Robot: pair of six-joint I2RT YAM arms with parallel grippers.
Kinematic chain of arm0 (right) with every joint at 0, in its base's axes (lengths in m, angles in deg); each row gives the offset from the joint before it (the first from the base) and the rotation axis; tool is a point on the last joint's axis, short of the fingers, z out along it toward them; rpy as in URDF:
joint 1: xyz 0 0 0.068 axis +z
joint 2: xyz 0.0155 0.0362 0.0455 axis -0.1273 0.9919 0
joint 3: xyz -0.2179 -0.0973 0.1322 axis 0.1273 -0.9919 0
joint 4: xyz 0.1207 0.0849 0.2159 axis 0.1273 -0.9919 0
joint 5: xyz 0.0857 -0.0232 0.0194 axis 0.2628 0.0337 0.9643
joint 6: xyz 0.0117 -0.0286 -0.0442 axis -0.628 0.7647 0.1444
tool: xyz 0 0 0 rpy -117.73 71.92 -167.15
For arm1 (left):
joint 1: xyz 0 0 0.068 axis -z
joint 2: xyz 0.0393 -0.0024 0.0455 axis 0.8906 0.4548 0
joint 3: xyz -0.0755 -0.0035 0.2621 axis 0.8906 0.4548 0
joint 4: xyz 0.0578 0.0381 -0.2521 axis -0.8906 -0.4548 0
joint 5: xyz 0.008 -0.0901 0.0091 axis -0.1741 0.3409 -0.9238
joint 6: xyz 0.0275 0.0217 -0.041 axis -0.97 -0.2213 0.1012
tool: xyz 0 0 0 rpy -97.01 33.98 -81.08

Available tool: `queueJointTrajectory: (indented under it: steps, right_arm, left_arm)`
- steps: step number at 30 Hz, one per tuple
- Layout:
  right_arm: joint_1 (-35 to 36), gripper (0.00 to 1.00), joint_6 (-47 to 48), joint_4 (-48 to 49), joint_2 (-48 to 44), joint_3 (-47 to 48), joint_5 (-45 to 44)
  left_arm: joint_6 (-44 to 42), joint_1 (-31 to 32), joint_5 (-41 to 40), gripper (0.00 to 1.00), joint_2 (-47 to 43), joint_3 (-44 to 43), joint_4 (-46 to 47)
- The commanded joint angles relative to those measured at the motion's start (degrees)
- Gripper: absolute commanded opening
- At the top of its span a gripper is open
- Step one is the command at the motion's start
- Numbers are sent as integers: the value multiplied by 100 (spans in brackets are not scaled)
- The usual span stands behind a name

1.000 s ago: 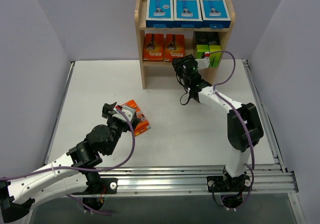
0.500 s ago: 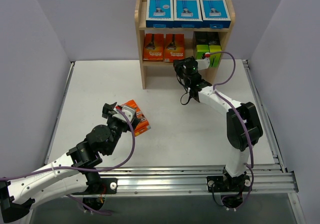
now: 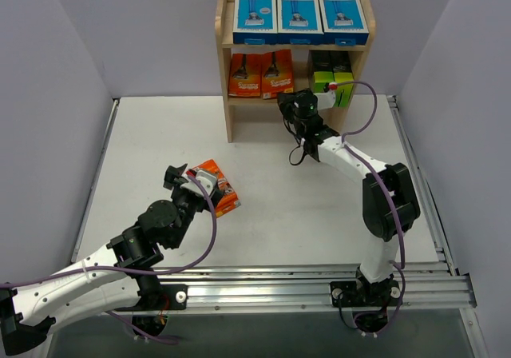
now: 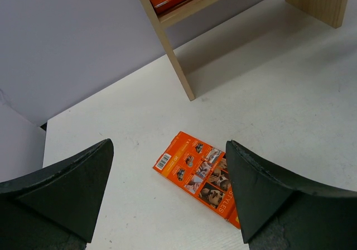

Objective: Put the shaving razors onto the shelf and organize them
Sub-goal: Place the shaving razor onto shelf

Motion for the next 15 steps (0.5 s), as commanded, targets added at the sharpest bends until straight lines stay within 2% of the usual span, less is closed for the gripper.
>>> queueJointTrajectory:
  steps: [1, 15]
  right_arm:
    - [-78, 0, -92, 217, 98, 246, 134]
    - [-201, 0, -417, 411, 336, 308, 688]
  left_arm:
    - [-52, 31, 87, 90, -63, -45, 255]
    - [-79, 40, 122, 90, -90, -36, 264]
